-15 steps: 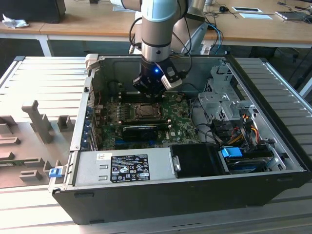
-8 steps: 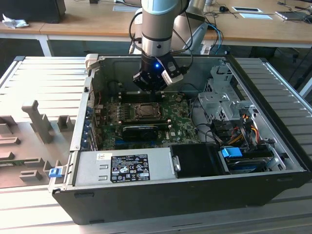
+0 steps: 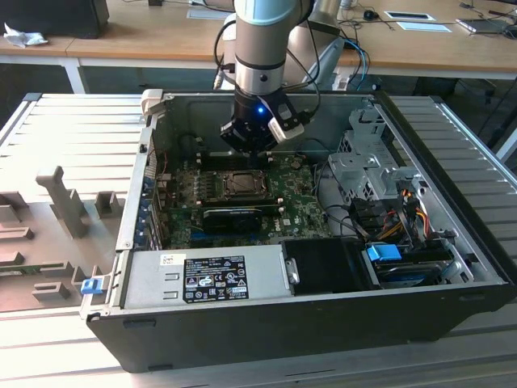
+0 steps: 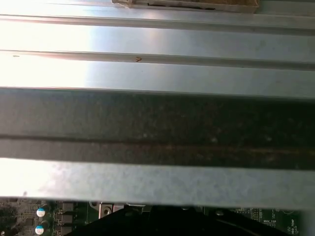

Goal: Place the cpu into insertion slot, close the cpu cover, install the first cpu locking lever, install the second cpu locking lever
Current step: 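Install the first cpu locking lever, then install the second cpu locking lever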

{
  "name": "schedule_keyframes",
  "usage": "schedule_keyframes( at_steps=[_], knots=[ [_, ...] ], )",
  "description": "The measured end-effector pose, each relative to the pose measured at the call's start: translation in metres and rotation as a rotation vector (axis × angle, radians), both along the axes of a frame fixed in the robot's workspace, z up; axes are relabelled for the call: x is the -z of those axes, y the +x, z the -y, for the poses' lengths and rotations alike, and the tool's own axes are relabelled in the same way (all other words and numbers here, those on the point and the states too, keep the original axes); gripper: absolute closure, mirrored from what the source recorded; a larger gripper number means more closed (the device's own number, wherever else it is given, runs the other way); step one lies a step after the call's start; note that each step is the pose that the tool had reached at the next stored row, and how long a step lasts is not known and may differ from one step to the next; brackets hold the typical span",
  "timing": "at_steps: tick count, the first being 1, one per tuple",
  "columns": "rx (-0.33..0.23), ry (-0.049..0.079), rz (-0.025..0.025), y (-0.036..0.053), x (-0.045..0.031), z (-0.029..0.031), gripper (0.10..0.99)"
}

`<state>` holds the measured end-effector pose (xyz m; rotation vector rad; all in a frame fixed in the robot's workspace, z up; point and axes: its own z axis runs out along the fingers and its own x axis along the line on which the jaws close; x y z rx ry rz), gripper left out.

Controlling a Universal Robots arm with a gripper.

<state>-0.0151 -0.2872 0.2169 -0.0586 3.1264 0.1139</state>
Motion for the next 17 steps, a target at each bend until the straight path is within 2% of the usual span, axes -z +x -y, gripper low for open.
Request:
schedule_keyframes(
  at_steps=[17],
  knots=[
    [0.0, 0.0, -0.0002, 0.0, -0.0005, 0.0046, 0.98]
  ],
)
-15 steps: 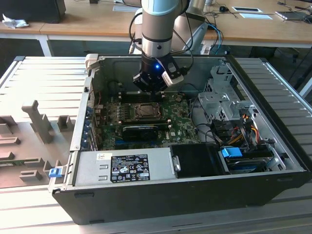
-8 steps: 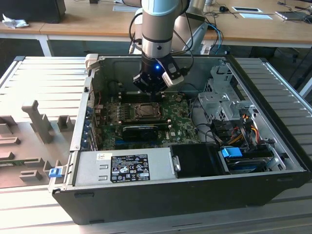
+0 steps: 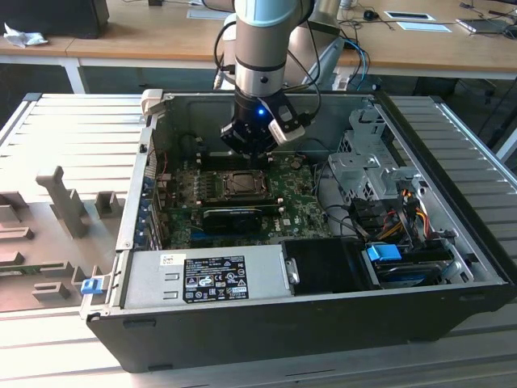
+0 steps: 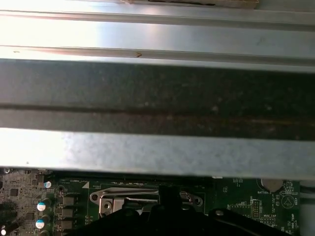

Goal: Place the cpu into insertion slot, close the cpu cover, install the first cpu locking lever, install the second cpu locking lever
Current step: 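Install the second cpu locking lever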

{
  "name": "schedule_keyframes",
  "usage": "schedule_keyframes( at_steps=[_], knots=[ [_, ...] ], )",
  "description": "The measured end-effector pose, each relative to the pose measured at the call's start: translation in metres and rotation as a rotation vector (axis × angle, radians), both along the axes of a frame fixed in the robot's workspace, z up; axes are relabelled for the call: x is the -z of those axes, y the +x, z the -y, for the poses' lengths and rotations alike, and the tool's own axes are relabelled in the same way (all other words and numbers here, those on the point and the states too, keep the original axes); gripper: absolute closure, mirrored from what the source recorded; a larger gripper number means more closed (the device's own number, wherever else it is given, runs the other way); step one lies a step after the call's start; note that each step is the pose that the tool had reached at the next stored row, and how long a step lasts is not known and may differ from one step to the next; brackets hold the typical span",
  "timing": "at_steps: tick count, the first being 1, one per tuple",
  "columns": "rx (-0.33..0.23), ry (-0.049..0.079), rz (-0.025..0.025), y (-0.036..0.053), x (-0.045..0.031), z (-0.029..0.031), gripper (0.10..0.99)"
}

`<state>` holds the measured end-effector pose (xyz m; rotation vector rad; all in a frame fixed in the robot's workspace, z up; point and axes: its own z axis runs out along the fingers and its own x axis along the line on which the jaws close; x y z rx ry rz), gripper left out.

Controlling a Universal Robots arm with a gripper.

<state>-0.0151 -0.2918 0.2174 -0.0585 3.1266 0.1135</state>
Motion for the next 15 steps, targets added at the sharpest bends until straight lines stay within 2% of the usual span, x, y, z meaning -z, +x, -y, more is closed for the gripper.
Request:
schedule_keyframes(
  at_steps=[7, 8, 10, 12, 15],
  knots=[
    [0.0, 0.0, 0.0001, 0.0001, -0.0191, 0.0006, 0.98],
    [0.0, 0.0, 0.0001, 0.0001, -0.0192, 0.0012, 0.98],
    [0.0, 0.0, 0.0001, 0.0001, -0.0192, 0.0048, 0.98],
    [0.0, 0.0, 0.0001, 0.0001, -0.0192, 0.0118, 0.98],
    [0.0, 0.0, 0.0001, 0.0001, -0.0192, 0.0175, 0.98]
  ],
)
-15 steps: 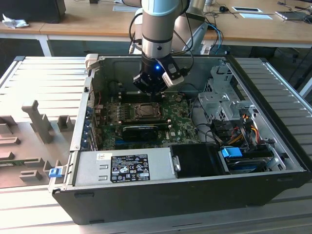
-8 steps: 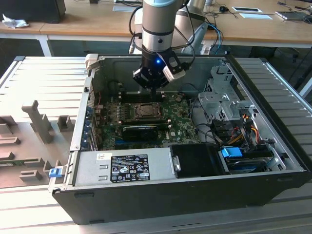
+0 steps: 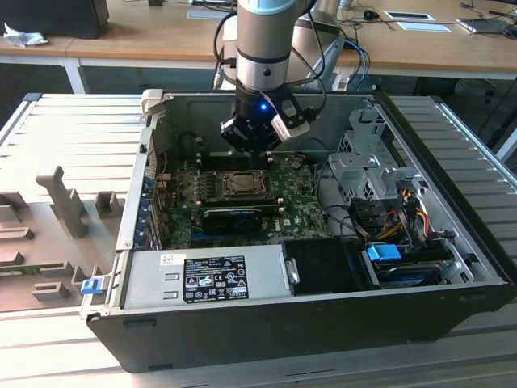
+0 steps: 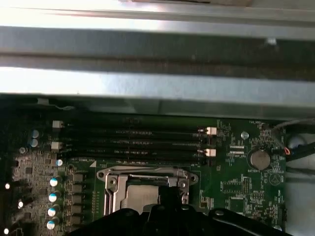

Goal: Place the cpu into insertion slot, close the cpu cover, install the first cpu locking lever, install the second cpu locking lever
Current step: 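Install the second cpu locking lever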

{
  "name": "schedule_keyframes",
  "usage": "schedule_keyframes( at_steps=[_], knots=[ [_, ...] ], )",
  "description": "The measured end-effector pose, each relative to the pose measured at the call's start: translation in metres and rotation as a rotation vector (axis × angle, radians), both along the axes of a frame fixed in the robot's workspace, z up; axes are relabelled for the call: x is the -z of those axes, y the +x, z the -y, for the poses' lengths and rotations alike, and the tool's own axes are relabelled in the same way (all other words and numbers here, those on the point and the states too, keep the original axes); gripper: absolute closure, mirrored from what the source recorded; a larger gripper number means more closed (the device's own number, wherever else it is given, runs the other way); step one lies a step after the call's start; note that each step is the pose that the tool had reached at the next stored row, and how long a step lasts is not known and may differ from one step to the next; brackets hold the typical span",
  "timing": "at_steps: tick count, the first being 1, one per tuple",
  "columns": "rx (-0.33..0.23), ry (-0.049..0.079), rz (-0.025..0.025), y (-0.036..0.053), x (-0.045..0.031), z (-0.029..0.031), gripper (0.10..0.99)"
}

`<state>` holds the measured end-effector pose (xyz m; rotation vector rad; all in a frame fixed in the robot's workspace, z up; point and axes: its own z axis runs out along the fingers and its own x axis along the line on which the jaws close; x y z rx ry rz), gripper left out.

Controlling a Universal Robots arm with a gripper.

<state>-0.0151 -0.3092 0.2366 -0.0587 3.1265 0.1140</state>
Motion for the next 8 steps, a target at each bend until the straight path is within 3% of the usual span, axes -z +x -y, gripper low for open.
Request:
schedule_keyframes(
  at_steps=[5, 6, 8],
  knots=[
    [0.0, 0.0, 0.0, 0.0, -0.0084, 0.0018, 0.98],
    [0.0, 0.0, 0.0001, 0.0, -0.0099, 0.0039, 0.98],
    [0.0, 0.0, 0.0, -0.0001, -0.0099, 0.0166, 0.98]
  ],
)
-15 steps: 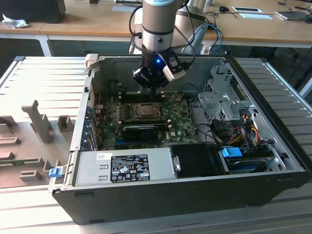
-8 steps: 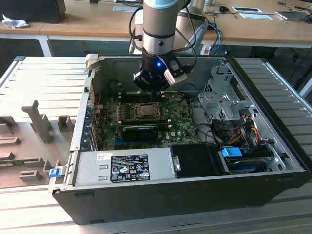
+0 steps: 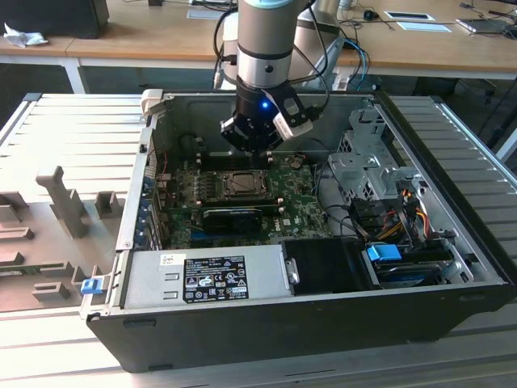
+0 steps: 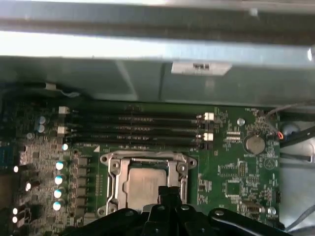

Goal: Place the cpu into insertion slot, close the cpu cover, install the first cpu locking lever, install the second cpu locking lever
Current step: 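Install the second cpu locking lever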

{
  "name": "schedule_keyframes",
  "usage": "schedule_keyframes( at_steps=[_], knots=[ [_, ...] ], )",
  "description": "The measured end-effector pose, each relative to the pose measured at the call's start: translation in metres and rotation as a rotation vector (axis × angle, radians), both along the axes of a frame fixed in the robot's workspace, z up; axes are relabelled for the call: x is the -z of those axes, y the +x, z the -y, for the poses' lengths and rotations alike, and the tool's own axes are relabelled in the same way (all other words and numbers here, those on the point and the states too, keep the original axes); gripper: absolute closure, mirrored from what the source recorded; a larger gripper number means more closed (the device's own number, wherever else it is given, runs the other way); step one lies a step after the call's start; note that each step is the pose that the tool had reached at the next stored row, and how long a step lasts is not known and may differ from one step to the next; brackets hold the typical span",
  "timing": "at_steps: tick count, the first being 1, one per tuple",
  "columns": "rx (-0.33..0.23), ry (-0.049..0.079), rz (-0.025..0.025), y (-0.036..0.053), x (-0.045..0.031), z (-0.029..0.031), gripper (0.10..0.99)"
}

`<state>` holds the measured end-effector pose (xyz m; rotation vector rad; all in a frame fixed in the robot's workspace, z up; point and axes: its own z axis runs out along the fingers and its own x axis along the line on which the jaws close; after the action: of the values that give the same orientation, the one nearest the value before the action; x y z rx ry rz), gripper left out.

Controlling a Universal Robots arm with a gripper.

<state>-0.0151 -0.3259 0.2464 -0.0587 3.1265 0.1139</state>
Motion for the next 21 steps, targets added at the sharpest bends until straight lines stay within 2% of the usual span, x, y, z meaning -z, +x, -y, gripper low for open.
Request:
schedule_keyframes(
  at_steps=[5, 21],
  knots=[
    [0.0, 0.0, 0.0, 0.0, 0.0, 0.0081, 0.98],
    [0.0, 0.0, -0.0008, 0.0001, 0.0, 0.0205, 0.98]
  ],
)
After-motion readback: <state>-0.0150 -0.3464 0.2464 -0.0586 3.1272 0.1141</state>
